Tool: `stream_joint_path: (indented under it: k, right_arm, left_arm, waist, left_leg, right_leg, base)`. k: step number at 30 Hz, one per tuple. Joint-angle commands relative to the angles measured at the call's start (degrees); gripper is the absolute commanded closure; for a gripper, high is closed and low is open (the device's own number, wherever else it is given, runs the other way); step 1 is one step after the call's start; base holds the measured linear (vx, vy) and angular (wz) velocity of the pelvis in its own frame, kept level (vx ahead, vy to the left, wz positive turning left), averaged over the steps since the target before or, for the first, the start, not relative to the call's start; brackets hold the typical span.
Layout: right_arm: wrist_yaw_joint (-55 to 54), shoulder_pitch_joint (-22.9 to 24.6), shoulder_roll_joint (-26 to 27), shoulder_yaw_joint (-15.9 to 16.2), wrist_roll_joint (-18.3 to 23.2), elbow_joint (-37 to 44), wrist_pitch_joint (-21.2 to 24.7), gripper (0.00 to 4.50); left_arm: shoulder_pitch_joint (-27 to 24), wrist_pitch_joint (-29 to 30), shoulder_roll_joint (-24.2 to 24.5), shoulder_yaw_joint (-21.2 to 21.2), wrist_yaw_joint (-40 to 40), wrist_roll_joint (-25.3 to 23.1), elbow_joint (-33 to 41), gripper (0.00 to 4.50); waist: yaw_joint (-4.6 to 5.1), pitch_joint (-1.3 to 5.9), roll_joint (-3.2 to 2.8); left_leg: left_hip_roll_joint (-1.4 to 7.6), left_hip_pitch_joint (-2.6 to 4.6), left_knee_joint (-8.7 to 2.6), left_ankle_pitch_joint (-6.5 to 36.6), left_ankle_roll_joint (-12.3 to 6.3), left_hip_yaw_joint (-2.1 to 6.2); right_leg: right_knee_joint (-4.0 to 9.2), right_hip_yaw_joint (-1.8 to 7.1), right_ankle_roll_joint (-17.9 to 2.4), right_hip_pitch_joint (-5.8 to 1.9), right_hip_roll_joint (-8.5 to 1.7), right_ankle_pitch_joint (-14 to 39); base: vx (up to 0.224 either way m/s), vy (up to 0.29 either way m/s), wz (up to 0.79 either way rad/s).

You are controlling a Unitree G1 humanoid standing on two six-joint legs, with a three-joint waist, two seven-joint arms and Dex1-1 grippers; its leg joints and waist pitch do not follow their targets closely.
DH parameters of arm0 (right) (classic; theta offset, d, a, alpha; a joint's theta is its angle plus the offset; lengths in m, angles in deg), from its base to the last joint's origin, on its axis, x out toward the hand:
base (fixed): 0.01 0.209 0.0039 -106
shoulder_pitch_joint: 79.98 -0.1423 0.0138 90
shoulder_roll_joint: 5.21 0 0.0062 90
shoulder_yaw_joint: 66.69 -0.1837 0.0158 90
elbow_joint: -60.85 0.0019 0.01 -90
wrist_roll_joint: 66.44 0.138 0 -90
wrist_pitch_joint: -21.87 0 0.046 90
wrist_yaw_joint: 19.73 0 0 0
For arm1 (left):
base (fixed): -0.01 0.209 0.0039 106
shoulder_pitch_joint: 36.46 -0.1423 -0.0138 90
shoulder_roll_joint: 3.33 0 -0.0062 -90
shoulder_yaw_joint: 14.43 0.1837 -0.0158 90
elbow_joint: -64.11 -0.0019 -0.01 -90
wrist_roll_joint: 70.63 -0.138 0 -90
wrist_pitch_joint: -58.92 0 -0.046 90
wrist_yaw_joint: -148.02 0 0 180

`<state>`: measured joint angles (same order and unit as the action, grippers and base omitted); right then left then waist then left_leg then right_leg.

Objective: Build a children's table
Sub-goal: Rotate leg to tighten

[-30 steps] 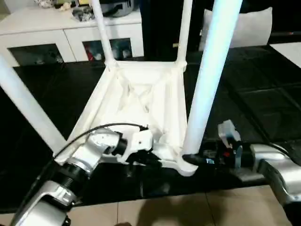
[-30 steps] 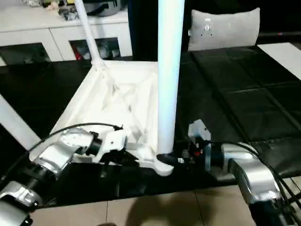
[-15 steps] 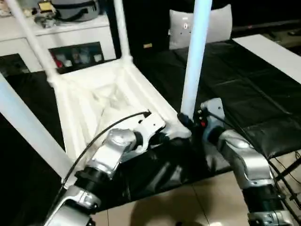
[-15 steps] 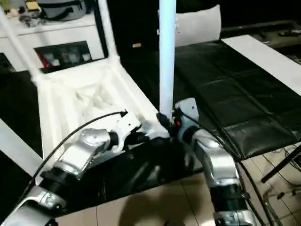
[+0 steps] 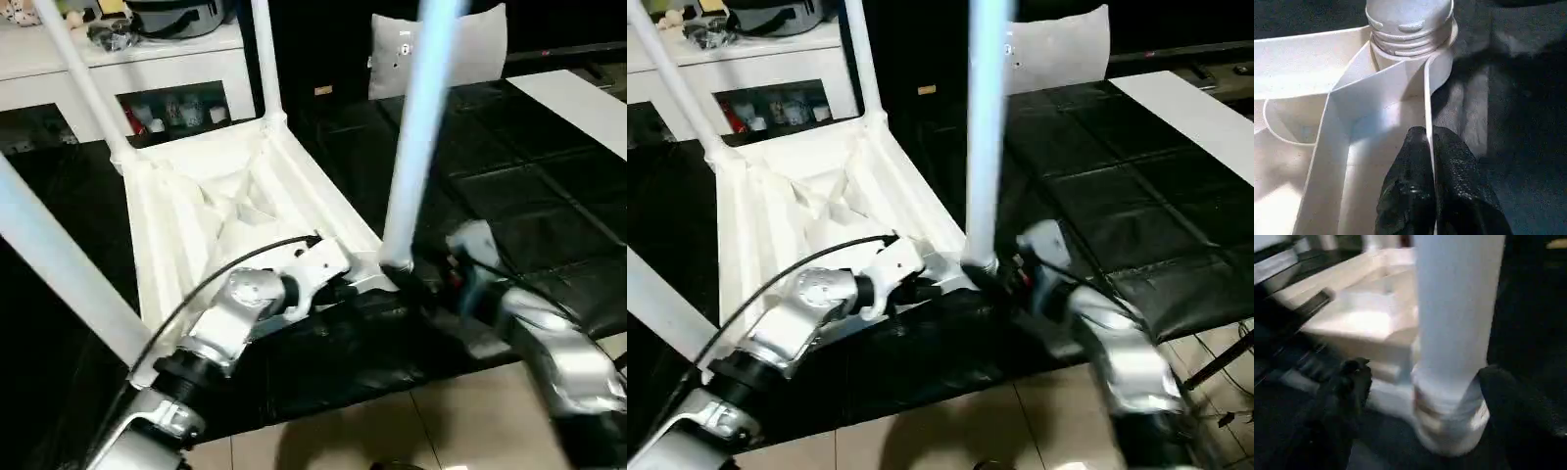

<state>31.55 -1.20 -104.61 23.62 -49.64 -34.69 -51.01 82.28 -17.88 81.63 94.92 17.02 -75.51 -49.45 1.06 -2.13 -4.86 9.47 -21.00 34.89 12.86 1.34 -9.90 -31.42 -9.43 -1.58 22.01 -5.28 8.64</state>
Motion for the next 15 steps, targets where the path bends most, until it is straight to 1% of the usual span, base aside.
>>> stream_joint_path:
  k: [1, 2, 3, 4, 5, 6, 7, 8, 9, 10, 11, 12, 13, 14, 15]
  right_arm:
    - [5.0, 0.2, -2.1, 0.2, 1.8, 2.2, -0.8, 0.43]
    - [7.2, 0.7, -3.2, 0.2, 2.6, 2.5, -0.9, 0.43]
    - [9.1, 1.0, -4.3, 0.4, 3.0, 2.7, -1.2, 0.43]
    - [11.7, 1.3, -5.9, 0.7, 3.5, 2.7, -2.1, 0.43]
    - [13.0, 1.2, -6.5, 1.0, 3.7, 2.3, -2.8, 0.43]
    - [13.9, 1.1, -6.9, 1.1, 3.9, 2.1, -3.3, 0.71]
    - [14.4, 1.1, -7.1, 1.1, 4.0, 2.0, -3.5, 0.71]
    - [15.1, 0.9, -7.3, 1.2, 4.0, 1.7, -3.8, 0.79]
    - [15.4, 0.8, -7.3, 1.2, 4.0, 1.7, -3.9, 0.85]
    - [16.4, 0.5, -7.5, 1.4, 3.9, 1.2, -4.6, 0.98]
    - [17.6, 0.2, -7.7, 1.7, 3.9, 0.7, -5.1, 1.1]
    - [19.1, -0.3, -8.0, 2.3, 4.0, 0.3, -5.3, 1.19]
    - [21.0, -0.8, -8.5, 3.2, 4.2, 0.3, -5.1, 1.19]
    - [21.5, -0.9, -8.7, 3.6, 4.2, 0.4, -5.0, 1.26]
    - [22.1, -0.9, -8.8, 4.0, 4.0, 0.2, -5.3, 1.26]
  left_arm:
    - [-0.6, -4.4, 1.2, 0.1, 3.8, 2.1, 0.9, 4.5]
    - [-0.7, -5.3, 1.9, 0.4, 5.6, 2.5, 1.1, 4.5]
    - [-0.9, -6.1, 2.7, 0.8, 7.6, 2.9, 1.4, 4.5]
    - [-0.8, -7.5, 4.1, 1.8, 10.6, 3.2, 1.5, 4.5]
    - [-0.7, -8.8, 4.9, 2.4, 12.9, 3.5, 1.2, 4.5]
    - [-0.6, -9.7, 5.5, 2.7, 14.4, 3.7, 1.0, 4.5]
    - [-0.6, -10.2, 5.8, 2.9, 15.3, 3.8, 0.9, 4.5]
    - [-0.5, -10.6, 6.2, 3.3, 16.2, 3.8, 0.9, 4.5]
    - [-0.5, -10.8, 6.4, 3.4, 16.6, 3.8, 0.9, 4.5]
    - [-0.4, -11.5, 7.2, 4.1, 18.2, 3.7, 1.0, 4.5]
    - [-0.3, -12.2, 8.1, 4.9, 20.3, 3.7, 1.2, 4.5]
    - [-0.1, -13.0, 9.0, 5.9, 22.5, 3.5, 1.4, 4.5]
    - [0.2, -13.7, 9.7, 6.7, 24.7, 3.4, 1.5, 4.5]
    - [0.3, -13.8, 9.8, 6.8, 25.1, 3.4, 1.5, 4.5]
    - [0.5, -14.1, 9.9, 7.0, 25.5, 3.3, 1.4, 4.5]
  waist:
    - [-0.46, 3.18, 1.95]
    - [-0.59, 3.19, 1.72]
    - [-0.74, 3.19, 1.66]
    - [-0.94, 3.17, 1.8]
    - [-1.12, 3.23, 1.7]
    - [-1.41, 3.29, 1.97]
    - [-1.75, 3.34, 1.77]
    - [-1.85, 3.39, 1.74]
    - [-2.3, 3.47, 1.7]
    - [-2.84, 3.55, 1.84]
    - [-3.12, 3.56, 1.82]
    - [-3.36, 3.64, 1.76]
    - [-3.75, 3.65, 2.09]
    - [-3.89, 3.68, 2.05]
    - [-4.25, 3.63, 2.58]
  left_leg:
    - [3.98, -0.28, -3.97, 9.6, -7.37, 1.87]
    - [3.94, -0.21, -3.96, 9.8, -7.28, 1.94]
    - [3.98, -0.12, -3.92, 10.1, -7.32, 1.89]
    - [4.09, -0.09, -3.98, 9.9, -7.32, 1.91]
    - [4.07, -0.04, -3.93, 9.9, -7.29, 1.89]
    - [4.17, 0.01, -3.95, 9.3, -7.4, 1.83]
    - [4.33, 0.06, -3.98, 8.4, -7.43, 1.88]
    - [4.49, 0.13, -4.0, 8.0, -7.43, 1.9]
    - [4.65, 0.31, -3.95, 7.0, -7.49, 1.89]
    - [4.71, 0.28, -3.93, 6.1, -7.67, 1.83]
    - [4.75, 0.4, -3.94, 5.8, -7.72, 1.74]
    - [4.74, 0.36, -3.89, 5.2, -7.76, 1.73]
    - [4.8, 0.2, -3.85, 3.9, -8.36, 1.65]
    - [4.79, 0.24, -3.76, 3.6, -8.44, 1.56]
    - [4.75, 0.32, -3.68, 3.6, -8.32, 1.37]
  right_leg:
    - [4.33, 3.82, -4.9, -3.19, -4.85, 22.6]
    - [4.27, 3.77, -4.9, -3.16, -4.88, 23.1]
    - [4.41, 3.85, -4.4, -3.03, -4.9, 23.8]
    - [4.36, 3.89, -4.5, -2.96, -4.94, 24.0]
    - [4.34, 3.89, -4.5, -2.9, -4.96, 24.0]
    - [4.2, 4.04, -4.6, -2.85, -5.01, 23.5]
    - [4.01, 4.07, -5.1, -2.76, -4.93, 22.2]
    - [3.84, 4.12, -5.5, -2.71, -4.9, 21.1]
    - [3.52, 4.19, -6.3, -2.62, -4.92, 19.0]
    - [3.19, 4.29, -6.9, -2.67, -4.98, 17.5]
    - [3.15, 4.34, -7.2, -2.66, -5.01, 17.1]
    - [2.89, 4.37, -7.5, -2.7, -5.05, 16.2]
    - [2.43, 4.48, -8.0, -2.77, -5.01, 14.6]
    - [2.38, 4.54, -8.1, -2.68, -5.01, 14.4]
    - [2.4, 4.69, -8.1, -2.56, -5.12, 14.6]
  base:
    - [0.0, 0.0, 0.0]
    - [0.0, 0.0, 0.0]
    - [0.0, 0.0, 0.0]
    - [0.0, 0.0, 0.0]
    - [0.0, 0.0, 0.0]
    - [0.0, 0.0, 0.0]
    - [0.0, 0.0, 0.0]
    - [0.0, 0.0, 0.0]
    - [0.0, 0.0, 0.0]
    - [0.0, 0.0, 0.0]
    - [0.0, 0.0, 0.0]
    - [0.0, 0.0, 0.0]
    - [0.0, 0.0, 0.0]
    - [0.0, 0.0, 0.0]
    - [0.0, 0.0, 0.0]
